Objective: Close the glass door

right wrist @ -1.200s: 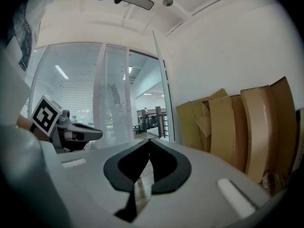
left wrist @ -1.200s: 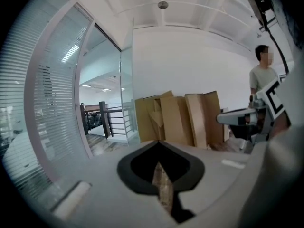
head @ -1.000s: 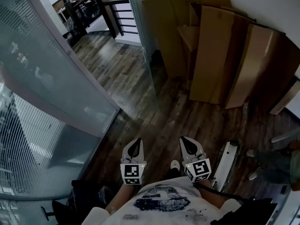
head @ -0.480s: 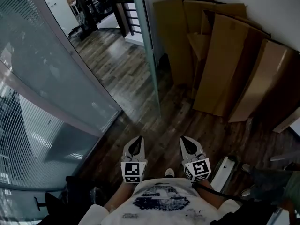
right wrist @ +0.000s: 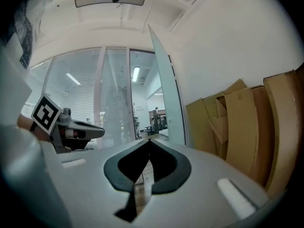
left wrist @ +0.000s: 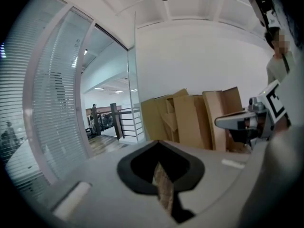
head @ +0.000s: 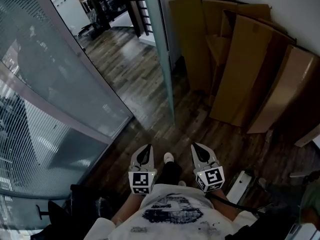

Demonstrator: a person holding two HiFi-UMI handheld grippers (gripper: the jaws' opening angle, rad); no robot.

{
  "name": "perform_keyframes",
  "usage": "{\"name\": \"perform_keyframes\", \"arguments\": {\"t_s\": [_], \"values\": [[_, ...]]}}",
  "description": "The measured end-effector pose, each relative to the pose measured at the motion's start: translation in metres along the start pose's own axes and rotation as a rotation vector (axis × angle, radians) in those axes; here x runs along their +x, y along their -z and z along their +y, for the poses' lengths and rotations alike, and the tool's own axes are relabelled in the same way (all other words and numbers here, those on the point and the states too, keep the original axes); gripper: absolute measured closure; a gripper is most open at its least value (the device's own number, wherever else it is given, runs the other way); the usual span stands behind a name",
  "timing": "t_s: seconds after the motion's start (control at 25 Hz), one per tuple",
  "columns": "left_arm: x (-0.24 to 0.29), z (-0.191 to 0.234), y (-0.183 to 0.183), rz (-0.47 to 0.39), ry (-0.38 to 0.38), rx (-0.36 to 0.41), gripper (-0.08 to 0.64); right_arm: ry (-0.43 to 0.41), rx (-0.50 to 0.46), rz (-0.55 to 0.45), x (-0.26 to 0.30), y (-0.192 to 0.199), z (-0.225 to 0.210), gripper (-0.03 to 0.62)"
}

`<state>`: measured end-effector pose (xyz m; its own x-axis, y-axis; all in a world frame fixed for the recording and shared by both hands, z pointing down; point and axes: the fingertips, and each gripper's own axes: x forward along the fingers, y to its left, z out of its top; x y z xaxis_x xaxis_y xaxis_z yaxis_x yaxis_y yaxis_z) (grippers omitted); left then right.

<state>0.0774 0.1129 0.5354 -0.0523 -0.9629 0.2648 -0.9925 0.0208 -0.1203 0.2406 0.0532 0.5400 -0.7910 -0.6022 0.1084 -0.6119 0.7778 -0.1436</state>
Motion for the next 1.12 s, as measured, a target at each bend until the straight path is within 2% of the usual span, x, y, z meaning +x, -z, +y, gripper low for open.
{"name": "perform_keyframes", "arguments": {"t_s": [0.6, 0.76, 1.12], "values": [[0.086, 0.024, -0.025, -0.023, 0.038, 0.007, 0.557, 0.050, 0.000, 0.010, 0.062, -0.010, -0.050, 0.584], [0.112, 0.041, -0.020, 0.005, 0.053, -0.010, 0.557, 0.048, 0.000, 0.021, 0.092, -0.015, -0.054, 0.584], [0.175, 0.091, -0.032, -0.011, 0.045, -0.034, 0.557, 0.021, -0.046, 0.027, 0.172, -0.036, -0.065, 0.584]]}}
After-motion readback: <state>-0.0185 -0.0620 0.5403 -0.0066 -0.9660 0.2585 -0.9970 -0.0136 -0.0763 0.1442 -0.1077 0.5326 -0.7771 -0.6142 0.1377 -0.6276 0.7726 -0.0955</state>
